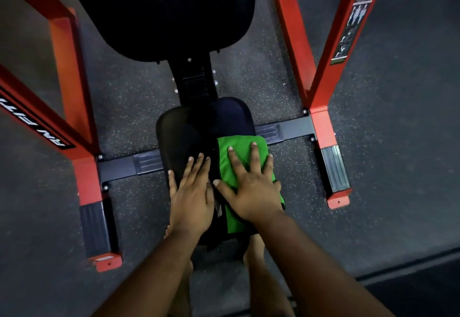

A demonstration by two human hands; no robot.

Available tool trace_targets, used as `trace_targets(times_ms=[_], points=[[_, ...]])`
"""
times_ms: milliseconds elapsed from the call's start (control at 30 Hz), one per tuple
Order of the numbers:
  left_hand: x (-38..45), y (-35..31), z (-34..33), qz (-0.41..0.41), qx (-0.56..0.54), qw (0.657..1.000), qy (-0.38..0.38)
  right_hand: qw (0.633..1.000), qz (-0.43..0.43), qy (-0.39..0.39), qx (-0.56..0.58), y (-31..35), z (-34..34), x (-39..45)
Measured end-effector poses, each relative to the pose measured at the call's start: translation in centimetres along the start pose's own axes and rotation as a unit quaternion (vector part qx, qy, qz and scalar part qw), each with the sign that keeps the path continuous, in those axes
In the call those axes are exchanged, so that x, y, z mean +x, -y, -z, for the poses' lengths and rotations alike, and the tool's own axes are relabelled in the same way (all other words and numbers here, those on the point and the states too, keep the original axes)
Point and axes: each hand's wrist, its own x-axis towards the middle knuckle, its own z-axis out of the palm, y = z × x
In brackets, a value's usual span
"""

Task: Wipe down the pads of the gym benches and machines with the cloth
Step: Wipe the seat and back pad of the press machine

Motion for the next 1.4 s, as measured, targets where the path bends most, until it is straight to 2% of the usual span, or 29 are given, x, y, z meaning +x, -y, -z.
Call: trace_targets(times_ms=[133, 233, 367, 467, 533, 733, 800, 933, 1000, 1067, 1267, 1400], points=[[0.2, -0.9, 0.5, 0.018, 0.029, 0.999, 0.039, 0.995, -0.038, -0.030, 0.089, -1.7, -0.8, -2.3], [0.2, -1.4, 0.6, 0.017, 0.094, 0.993, 0.074, 0.994, -0.054, -0.043, 0.089, -1.5, -1.5, -3.3], [0.4, -1.6, 0.6, 0.028, 0.109, 0.990, 0.084, 0.995, -0.041, -0.065, 0.067, -0.7, 0.1, 3.9], [0.4, -1.5, 0.6, 0.026, 0.100, 0.991, 0.079, 0.998, -0.021, -0.044, 0.050, -0.2, 2.0, 10.6], [0.4, -1.5, 0.7, 0.029, 0.095, 0.992, 0.083, 0.998, 0.003, -0.034, 0.048, -0.4, 2.1, 11.5], [0.6, -2.1, 1.0, 0.048, 0.103, 0.989, 0.091, 0.985, 0.052, -0.040, 0.157, -3.8, -0.8, -0.7], [0.5, -2.1, 0.9, 0.047, 0.102, 0.989, 0.097, 0.989, 0.037, -0.044, 0.137, -3.5, -0.8, 1.8], [0.5, -1.7, 0.3, 0.042, 0.099, 0.991, 0.081, 0.995, 0.029, -0.052, 0.077, -1.3, 1.0, 14.4], [0.5, -1.7, 0.3, 0.036, 0.091, 0.993, 0.069, 0.996, 0.034, -0.046, 0.064, -0.8, 2.0, 17.8], [0.6, -1.8, 0.4, 0.042, 0.090, 0.992, 0.075, 0.995, 0.053, -0.054, 0.057, -0.9, 2.1, 16.6], [0.6, -2.2, 1.2, 0.047, 0.105, 0.988, 0.105, 0.986, 0.092, -0.050, 0.128, -4.0, -0.1, 0.8], [0.5, -2.2, 1.2, 0.048, 0.105, 0.988, 0.098, 0.991, 0.071, -0.052, 0.096, -2.6, 1.0, 8.2]])
